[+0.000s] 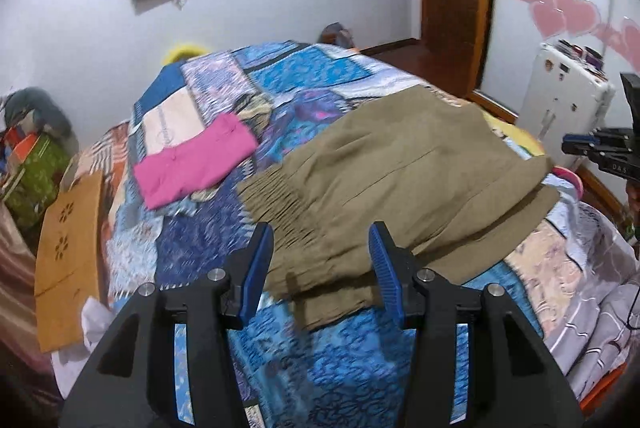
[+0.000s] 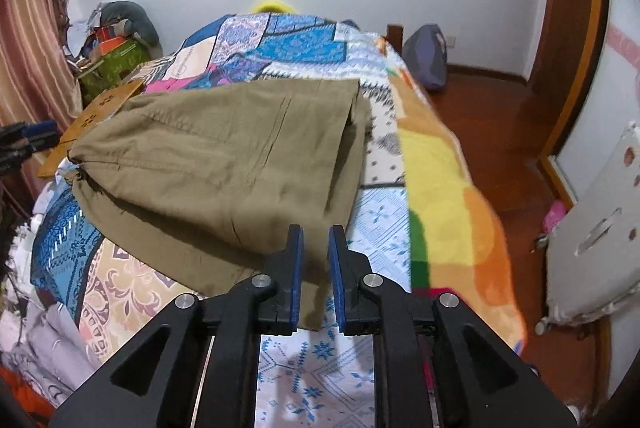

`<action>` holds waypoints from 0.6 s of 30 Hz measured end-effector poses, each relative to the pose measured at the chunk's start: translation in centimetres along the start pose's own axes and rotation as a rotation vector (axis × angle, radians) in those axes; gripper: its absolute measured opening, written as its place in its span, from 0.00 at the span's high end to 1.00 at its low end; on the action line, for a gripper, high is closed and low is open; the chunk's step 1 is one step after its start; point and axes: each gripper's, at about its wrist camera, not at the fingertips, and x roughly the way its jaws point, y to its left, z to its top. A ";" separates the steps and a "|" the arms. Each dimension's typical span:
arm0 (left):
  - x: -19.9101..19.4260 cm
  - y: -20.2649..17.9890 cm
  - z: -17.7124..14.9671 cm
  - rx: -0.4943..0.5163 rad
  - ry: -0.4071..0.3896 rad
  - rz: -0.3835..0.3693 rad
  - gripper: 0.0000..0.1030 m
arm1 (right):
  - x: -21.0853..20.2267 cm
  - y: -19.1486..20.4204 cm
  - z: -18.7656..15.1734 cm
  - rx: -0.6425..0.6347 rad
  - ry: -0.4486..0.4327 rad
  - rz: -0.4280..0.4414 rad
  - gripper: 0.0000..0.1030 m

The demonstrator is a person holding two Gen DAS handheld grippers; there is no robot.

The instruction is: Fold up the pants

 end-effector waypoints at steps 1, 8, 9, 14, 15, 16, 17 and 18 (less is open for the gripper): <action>0.4 -0.5 0.3 0.015 0.003 -0.012 0.52 | -0.5 0.2 0.3 -0.012 -0.013 -0.004 0.83; 4.1 -5.1 0.3 0.148 0.077 -0.067 0.21 | -0.9 2.9 1.3 -0.090 -0.046 0.068 0.58; 4.6 -5.6 0.1 0.159 0.087 -0.053 0.19 | -0.5 3.4 1.4 -0.108 -0.042 0.076 0.58; 6.7 -6.7 -0.4 0.182 0.126 -0.029 0.22 | 2.7 6.3 1.3 -0.215 0.010 0.126 0.50; 6.7 -6.6 -0.4 0.178 0.124 -0.034 0.27 | 3.3 6.7 1.3 -0.230 0.017 0.125 0.50; 6.7 -6.5 -0.3 0.173 0.122 -0.039 0.31 | 4.3 7.1 1.3 -0.246 0.028 0.129 0.50; 6.6 -6.4 -0.1 0.169 0.118 -0.047 0.37 | 4.9 7.2 1.4 -0.253 0.044 0.136 0.50; 6.5 -6.3 0.0 0.166 0.115 -0.056 0.42 | 5.6 7.4 1.4 -0.256 0.063 0.145 0.51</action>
